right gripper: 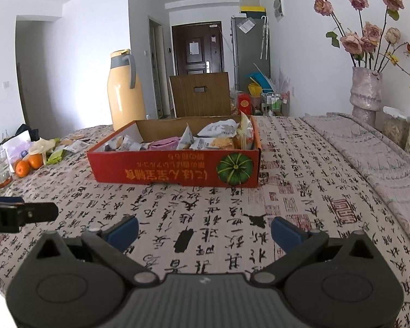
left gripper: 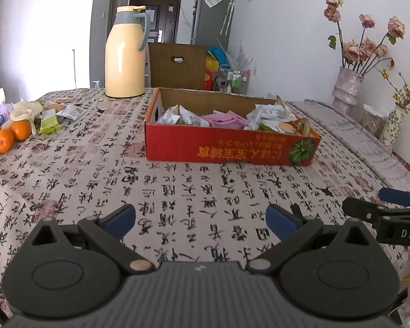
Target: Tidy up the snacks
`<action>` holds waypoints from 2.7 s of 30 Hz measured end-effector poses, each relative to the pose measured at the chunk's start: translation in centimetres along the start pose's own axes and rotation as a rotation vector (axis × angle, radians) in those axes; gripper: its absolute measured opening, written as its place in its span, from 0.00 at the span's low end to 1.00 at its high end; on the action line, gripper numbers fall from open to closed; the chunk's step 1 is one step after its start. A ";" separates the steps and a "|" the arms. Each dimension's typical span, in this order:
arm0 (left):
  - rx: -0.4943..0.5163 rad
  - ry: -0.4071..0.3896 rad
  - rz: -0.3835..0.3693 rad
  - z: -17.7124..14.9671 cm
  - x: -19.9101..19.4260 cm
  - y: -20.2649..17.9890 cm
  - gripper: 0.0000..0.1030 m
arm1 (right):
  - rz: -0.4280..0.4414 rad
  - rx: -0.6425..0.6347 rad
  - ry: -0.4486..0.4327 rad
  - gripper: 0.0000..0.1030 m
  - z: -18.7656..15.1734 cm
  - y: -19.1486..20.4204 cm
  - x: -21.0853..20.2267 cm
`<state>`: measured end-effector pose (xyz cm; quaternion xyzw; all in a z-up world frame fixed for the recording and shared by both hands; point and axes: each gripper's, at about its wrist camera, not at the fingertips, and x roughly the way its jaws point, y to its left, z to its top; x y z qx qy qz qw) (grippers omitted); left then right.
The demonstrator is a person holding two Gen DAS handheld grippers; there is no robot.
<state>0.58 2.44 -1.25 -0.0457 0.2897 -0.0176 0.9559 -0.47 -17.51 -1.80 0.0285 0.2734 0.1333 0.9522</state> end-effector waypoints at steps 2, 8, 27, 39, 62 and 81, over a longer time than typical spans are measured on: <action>0.002 0.005 -0.004 -0.2 -0.1 -0.1 1.00 | -0.002 0.002 0.003 1.00 -0.2 0.0 -0.2; 0.003 0.009 -0.010 -0.6 -0.4 -0.3 1.00 | -0.008 0.007 0.009 1.00 -0.7 -0.1 -0.7; 0.004 0.010 -0.014 -0.9 -0.6 -0.6 1.00 | -0.012 0.006 0.011 1.00 -0.9 -0.1 -0.8; 0.003 0.009 -0.019 -0.9 -0.6 -0.6 1.00 | -0.013 0.007 0.011 1.00 -0.9 -0.1 -0.8; 0.004 0.005 -0.021 -0.9 -0.8 -0.7 1.00 | -0.013 0.006 0.010 1.00 -0.9 -0.1 -0.8; -0.006 0.003 -0.024 -0.7 -0.8 -0.6 1.00 | -0.012 0.006 0.011 1.00 -0.9 -0.1 -0.8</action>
